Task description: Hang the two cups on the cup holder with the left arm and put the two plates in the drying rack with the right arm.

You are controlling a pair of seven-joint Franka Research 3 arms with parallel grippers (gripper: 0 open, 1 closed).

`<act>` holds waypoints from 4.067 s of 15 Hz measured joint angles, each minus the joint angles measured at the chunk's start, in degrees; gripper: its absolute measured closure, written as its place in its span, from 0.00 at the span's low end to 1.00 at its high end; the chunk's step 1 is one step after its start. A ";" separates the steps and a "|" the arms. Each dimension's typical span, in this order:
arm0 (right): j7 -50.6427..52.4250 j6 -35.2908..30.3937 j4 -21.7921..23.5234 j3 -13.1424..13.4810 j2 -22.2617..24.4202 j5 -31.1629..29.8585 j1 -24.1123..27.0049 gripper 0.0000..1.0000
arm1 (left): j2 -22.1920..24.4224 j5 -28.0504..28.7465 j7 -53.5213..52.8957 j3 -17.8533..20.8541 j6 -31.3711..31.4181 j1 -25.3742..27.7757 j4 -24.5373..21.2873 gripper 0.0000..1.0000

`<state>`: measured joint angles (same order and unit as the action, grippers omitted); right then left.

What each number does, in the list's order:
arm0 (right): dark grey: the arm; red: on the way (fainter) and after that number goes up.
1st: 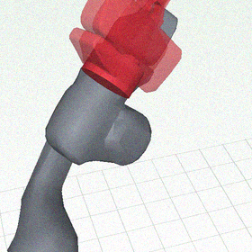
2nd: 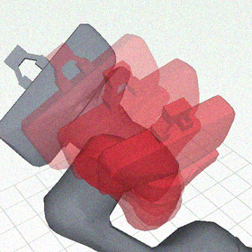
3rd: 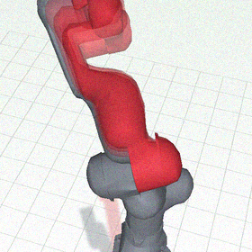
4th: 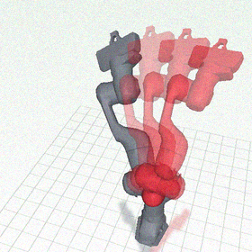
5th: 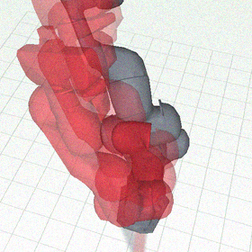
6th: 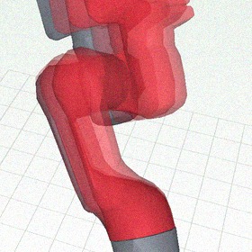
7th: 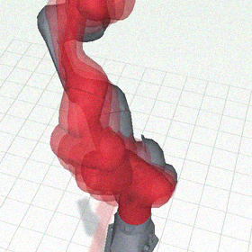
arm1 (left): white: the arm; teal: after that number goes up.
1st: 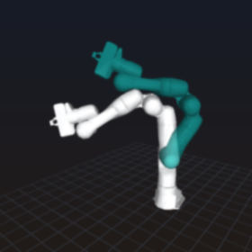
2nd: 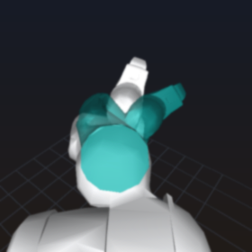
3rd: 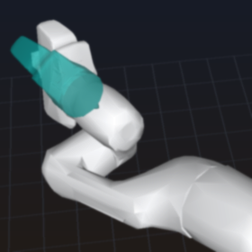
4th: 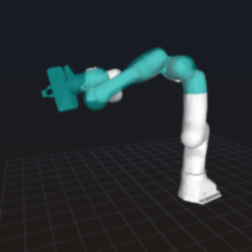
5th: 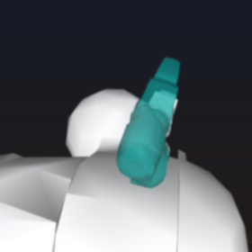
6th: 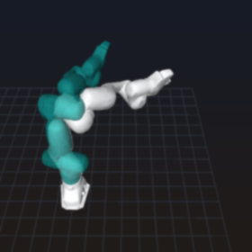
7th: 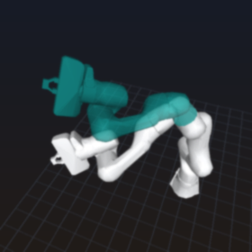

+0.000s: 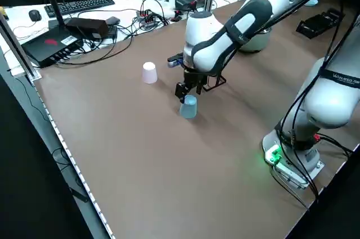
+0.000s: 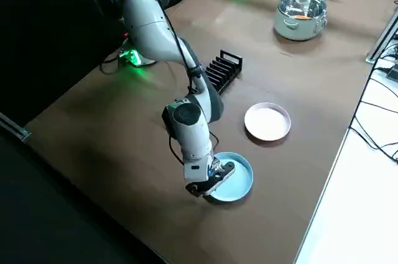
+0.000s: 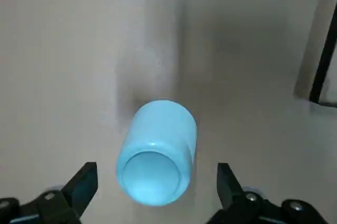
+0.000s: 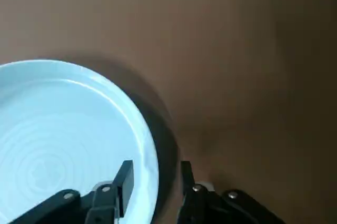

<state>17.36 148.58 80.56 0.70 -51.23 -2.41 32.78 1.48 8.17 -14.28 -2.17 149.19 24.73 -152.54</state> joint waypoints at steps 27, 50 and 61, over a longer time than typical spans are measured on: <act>0.19 -33.92 -2.00 -3.72 16.29 -1.70 -5.58 0.96 | 1.43 -1.02 8.32 -7.62 -13.70 1.55 14.19 0.33; -5.76 -33.48 37.89 -3.84 43.24 -38.75 -18.70 0.96 | -9.74 -8.18 39.25 -19.73 -35.09 -1.18 38.18 0.33; -17.52 -31.68 46.47 -3.88 43.25 -42.67 -21.13 0.96 | -9.74 -8.11 43.92 -19.78 -36.93 -1.22 37.03 0.33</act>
<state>-0.16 116.89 127.03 -3.18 -7.98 -45.08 11.65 -8.26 0.07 29.65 -21.95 112.26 23.51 -115.51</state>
